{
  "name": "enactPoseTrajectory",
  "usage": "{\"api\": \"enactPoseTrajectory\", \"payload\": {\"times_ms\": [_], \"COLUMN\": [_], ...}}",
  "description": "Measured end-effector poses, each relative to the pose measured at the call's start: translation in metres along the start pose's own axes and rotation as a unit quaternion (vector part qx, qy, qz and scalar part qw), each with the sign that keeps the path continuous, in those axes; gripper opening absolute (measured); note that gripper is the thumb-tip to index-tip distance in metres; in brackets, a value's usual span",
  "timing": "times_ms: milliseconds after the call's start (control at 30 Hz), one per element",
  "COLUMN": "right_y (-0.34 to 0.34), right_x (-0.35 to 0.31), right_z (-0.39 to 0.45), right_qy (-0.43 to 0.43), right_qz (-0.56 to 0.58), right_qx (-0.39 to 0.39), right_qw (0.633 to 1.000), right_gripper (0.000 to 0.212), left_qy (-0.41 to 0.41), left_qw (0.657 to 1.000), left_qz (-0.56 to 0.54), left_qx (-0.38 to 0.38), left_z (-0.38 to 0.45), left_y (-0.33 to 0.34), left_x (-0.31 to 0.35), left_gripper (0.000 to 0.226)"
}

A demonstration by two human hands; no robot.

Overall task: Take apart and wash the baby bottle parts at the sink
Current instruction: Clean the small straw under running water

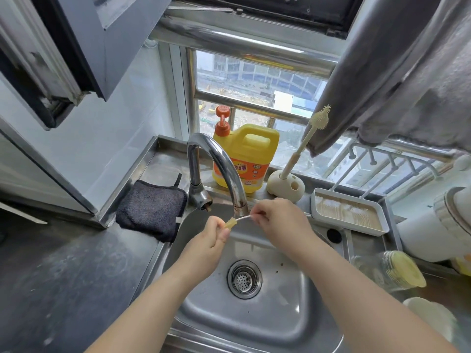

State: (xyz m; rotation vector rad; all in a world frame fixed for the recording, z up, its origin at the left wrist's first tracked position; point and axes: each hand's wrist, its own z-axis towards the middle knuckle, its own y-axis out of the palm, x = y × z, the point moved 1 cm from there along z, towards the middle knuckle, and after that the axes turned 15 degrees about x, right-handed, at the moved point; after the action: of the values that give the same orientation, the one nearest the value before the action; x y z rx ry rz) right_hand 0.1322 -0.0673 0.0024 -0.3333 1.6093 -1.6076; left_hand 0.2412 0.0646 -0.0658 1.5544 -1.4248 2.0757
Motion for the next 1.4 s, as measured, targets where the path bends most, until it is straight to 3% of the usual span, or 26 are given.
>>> {"api": "enactPoseTrajectory", "payload": {"times_ms": [200, 333, 467, 600, 733, 933, 1067, 1200, 1400], "right_y": [0.003, -0.005, 0.006, -0.003, -0.003, 0.000, 0.007, -0.003, 0.005], "right_x": [-0.014, 0.002, -0.014, 0.001, -0.010, -0.004, -0.016, 0.001, -0.010], "right_z": [-0.008, 0.002, -0.008, 0.002, -0.003, 0.002, -0.003, 0.006, -0.001], "right_qy": [-0.074, -0.017, -0.079, -0.004, -0.076, -0.071, -0.116, -0.025, -0.079], "right_qz": [-0.007, 0.002, -0.012, 0.011, -0.002, -0.013, -0.031, 0.001, -0.025], "right_qx": [-0.014, 0.023, -0.004, 0.024, 0.022, 0.011, -0.012, 0.007, -0.013], "right_qw": [0.997, 1.000, 0.997, 1.000, 0.997, 0.997, 0.993, 1.000, 0.996], "right_gripper": [0.017, 0.017, 0.017, 0.016, 0.015, 0.015, 0.017, 0.017, 0.017], "left_qy": [0.018, 0.005, 0.001, -0.014, -0.015, -0.004, 0.011, 0.005, -0.004], "left_qw": [0.999, 0.999, 1.000, 0.999, 0.997, 0.998, 0.999, 1.000, 0.998], "left_qz": [-0.037, -0.045, -0.014, -0.035, -0.069, -0.062, -0.042, -0.030, -0.056], "left_qx": [0.009, 0.019, 0.006, -0.008, 0.017, 0.007, -0.009, 0.007, 0.021], "left_z": [0.001, 0.003, 0.006, 0.003, 0.001, 0.000, 0.001, 0.008, 0.009], "left_y": [0.001, -0.002, 0.002, 0.000, 0.002, 0.001, 0.003, 0.000, 0.001], "left_x": [0.000, -0.004, 0.001, 0.002, 0.001, 0.000, 0.004, -0.006, 0.005], "left_gripper": [0.020, 0.025, 0.022, 0.013, 0.015, 0.011, 0.016, 0.027, 0.016]}}
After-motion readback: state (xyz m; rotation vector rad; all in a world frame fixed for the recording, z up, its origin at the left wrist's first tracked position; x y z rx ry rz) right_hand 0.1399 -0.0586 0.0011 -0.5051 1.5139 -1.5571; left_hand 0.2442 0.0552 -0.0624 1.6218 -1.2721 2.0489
